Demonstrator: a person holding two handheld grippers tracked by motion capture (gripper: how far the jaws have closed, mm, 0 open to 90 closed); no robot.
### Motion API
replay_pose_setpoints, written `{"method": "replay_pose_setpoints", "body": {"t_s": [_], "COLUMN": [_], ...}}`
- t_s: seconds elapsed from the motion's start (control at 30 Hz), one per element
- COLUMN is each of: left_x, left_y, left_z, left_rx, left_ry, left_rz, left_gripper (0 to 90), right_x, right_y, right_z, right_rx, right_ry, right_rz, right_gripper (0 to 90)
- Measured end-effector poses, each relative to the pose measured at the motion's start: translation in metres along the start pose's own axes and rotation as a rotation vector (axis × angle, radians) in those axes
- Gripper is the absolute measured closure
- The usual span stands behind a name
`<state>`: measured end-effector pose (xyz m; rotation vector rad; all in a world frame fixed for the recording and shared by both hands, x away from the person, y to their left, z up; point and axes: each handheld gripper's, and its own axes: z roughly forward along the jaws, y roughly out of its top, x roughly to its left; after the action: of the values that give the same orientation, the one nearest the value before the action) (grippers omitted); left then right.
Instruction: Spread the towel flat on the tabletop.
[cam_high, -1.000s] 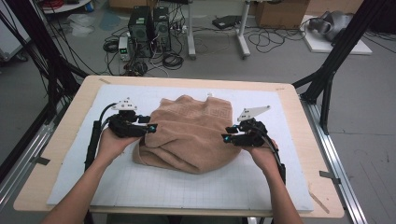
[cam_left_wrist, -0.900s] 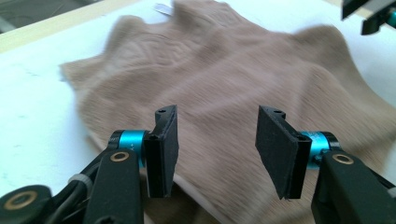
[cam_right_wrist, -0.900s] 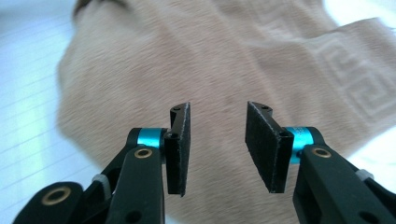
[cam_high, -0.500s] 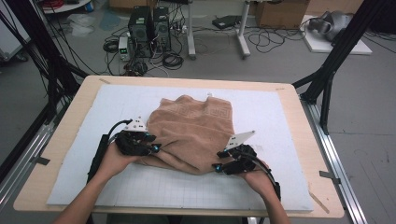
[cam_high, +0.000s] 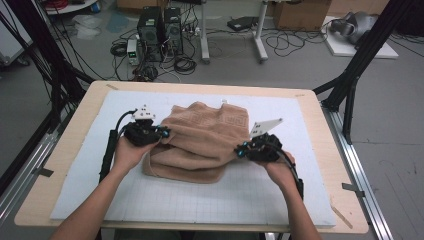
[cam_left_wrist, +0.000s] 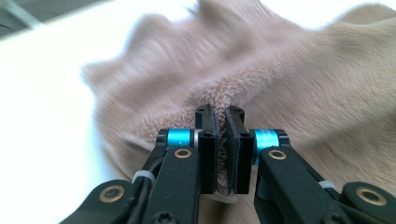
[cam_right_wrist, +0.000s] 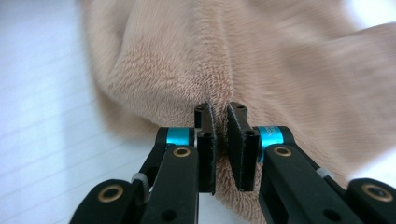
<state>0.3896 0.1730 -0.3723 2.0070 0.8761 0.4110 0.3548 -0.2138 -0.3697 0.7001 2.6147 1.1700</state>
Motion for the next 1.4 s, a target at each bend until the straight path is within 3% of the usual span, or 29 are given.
{"method": "replay_pose_setpoints", "body": {"t_s": [0.03, 0.07, 0.17, 0.27, 0.37, 0.53, 0.63, 0.73, 0.87, 0.93, 1.0, 1.13, 1.33, 1.4], "left_x": [0.003, 0.008, 0.015, 0.019, 0.022, 0.025, 0.023, 0.017, 0.006, 0.0, -0.002, -0.003, -0.002, -0.004], "left_y": [0.003, 0.005, 0.003, -0.003, -0.004, 0.0, -0.003, -0.009, -0.022, -0.032, -0.041, -0.057, -0.07, -0.072], "left_z": [0.005, 0.014, 0.037, 0.053, 0.05, 0.021, 0.003, -0.008, -0.02, -0.024, -0.023, -0.019, -0.01, -0.009], "left_rx": [0.011, 0.027, 0.08, 0.118, 0.115, 0.044, 0.02, 0.048, 0.025, 0.047, 0.092, 0.148, 0.215, 0.232], "left_ry": [0.018, 0.038, 0.089, 0.082, 0.068, 0.051, 0.039, 0.024, -0.009, -0.027, -0.023, -0.036, -0.09, -0.1], "left_rz": [0.007, -0.012, -0.035, -0.059, -0.054, -0.071, -0.067, -0.041, -0.015, 0.008, 0.034, 0.036, 0.008, 0.023], "left_gripper": [84.5, 84.5, 84.3, 80.4, 71.7, 57.9, 54.7, 52.9, 52.4, 53.0, 54.0, 53.9, 59.7, 63.8], "right_x": [-0.007, -0.012, -0.032, -0.047, -0.052, -0.048, -0.04, -0.027, 0.001, 0.015, 0.027, 0.043, 0.052, 0.054], "right_y": [0.004, 0.007, 0.014, 0.006, 0.001, 0.005, 0.008, 0.011, 0.012, 0.009, 0.006, -0.004, -0.016, -0.017], "right_z": [-0.002, -0.001, 0.02, 0.046, 0.06, 0.043, 0.026, 0.016, 0.003, 0.003, 0.008, 0.027, 0.059, 0.067], "right_rx": [-0.009, -0.016, 0.044, 0.116, 0.153, 0.069, 0.018, -0.012, -0.061, -0.068, -0.046, 0.009, 0.08, 0.099], "right_ry": [-0.016, -0.03, -0.092, -0.11, -0.102, -0.12, -0.102, -0.097, -0.059, -0.029, -0.008, 0.063, 0.114, 0.119], "right_rz": [0.012, 0.028, 0.059, 0.113, 0.152, 0.138, 0.143, 0.116, 0.066, 0.046, 0.006, -0.017, -0.01, -0.021], "right_gripper": [83.0, 83.0, 82.9, 82.4, 79.9, 68.4, 61.4, 58.3, 56.7, 56.7, 56.8, 55.7, 53.8, 55.3]}}
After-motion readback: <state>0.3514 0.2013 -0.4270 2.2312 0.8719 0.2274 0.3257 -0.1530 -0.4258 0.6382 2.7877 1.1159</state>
